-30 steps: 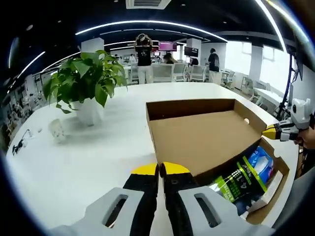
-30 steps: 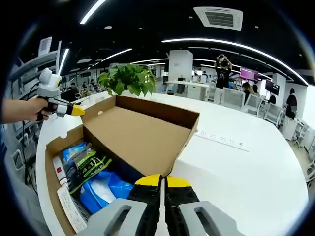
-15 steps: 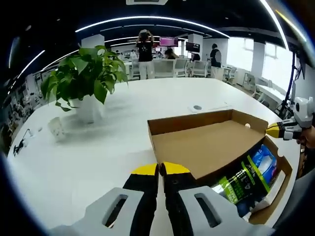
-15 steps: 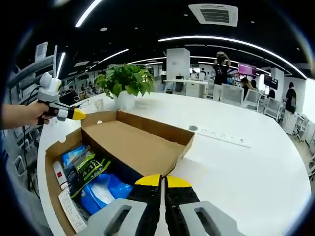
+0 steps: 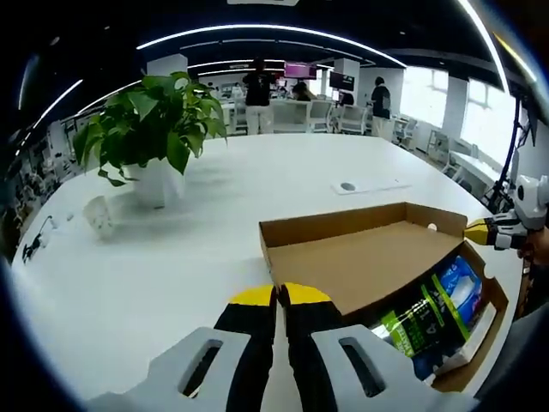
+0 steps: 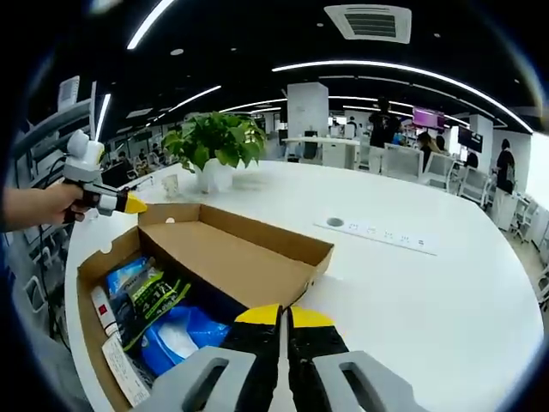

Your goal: Operate the shoe box by opening the lid, removing the specified soft item, and placing it in the target area until the item is outside and the box remains undamaged.

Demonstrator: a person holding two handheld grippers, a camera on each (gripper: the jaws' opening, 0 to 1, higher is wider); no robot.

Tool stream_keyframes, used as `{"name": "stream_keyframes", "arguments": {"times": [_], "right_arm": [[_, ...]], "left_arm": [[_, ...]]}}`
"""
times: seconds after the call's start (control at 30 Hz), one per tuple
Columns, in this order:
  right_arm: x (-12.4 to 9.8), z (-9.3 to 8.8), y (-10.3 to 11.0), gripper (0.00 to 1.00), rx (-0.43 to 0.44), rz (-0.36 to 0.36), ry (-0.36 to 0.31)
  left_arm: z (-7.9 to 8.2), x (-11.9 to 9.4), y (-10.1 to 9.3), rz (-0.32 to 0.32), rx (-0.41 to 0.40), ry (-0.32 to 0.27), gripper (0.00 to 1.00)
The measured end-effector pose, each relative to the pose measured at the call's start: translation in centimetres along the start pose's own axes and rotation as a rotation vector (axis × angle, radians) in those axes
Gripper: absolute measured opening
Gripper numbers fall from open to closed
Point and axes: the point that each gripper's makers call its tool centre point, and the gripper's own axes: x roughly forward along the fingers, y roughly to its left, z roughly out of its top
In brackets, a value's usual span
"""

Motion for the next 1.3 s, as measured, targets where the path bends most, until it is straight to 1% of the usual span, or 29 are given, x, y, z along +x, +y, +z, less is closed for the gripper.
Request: {"name": "stream_keyframes", "arguments": {"times": [0.17,0.33,0.37,0.43,0.53,0.67,0.73,0.77,0.83,0.93,1.0,1.1,1.17,1.3], "right_arm": [[0.0,0.1,0.1,0.00,-0.002,-0.009,-0.001],[-0.1,0.1,0.2,0.00,0.007,-0.006,0.004],[-0.3,0.1,0.3,0.00,0.025,-0.004,0.009],[-0.6,0.4,0.4,0.00,0.048,-0.002,-0.003],[-1.2,0.7,0.8,0.01,0.048,0.010,-0.015],[-1.8,1.2,1.3,0.06,0.043,0.027,-0.030],[-2.3,1.4,1.6,0.08,0.054,0.037,-0.038],[-2.6,1.5,1.7,0.09,0.068,0.042,-0.045],[-3.2,1.8,2.3,0.10,0.065,0.053,-0.055],[-3.7,2.0,3.1,0.14,0.068,0.080,-0.062],[-4.0,2.1,3.7,0.16,0.063,0.100,-0.061],[-4.4,1.9,4.8,0.19,0.068,0.140,-0.041],[-4.6,1.7,5.4,0.22,0.067,0.156,-0.030],[-4.7,1.5,6.2,0.24,0.050,0.176,-0.017]], "left_arm": [[0.0,0.2,0.0,0.002,0.021,0.014,0.01],[-0.1,0.0,0.1,-0.002,0.008,0.013,0.01],[-0.1,0.0,0.1,-0.002,0.008,0.013,0.01],[0.0,-0.1,0.0,-0.003,0.009,0.012,0.02],[0.0,0.0,0.1,-0.001,0.012,0.013,0.02],[0.0,-0.1,0.0,0.006,0.024,0.012,0.02],[0.0,-0.2,0.0,0.007,0.030,0.011,0.03],[0.2,-0.4,0.2,0.015,0.034,0.001,0.03],[0.5,-0.6,0.6,0.024,0.024,-0.023,0.05],[0.9,-1.0,0.9,0.028,0.028,-0.036,0.07],[1.3,-1.4,0.8,0.026,0.032,-0.048,0.09],[1.7,-2.0,0.6,0.019,0.040,-0.073,0.12],[1.7,-2.4,0.5,0.015,0.042,-0.077,0.14],[1.4,-3.2,-0.1,0.001,0.049,-0.074,0.17]]}}
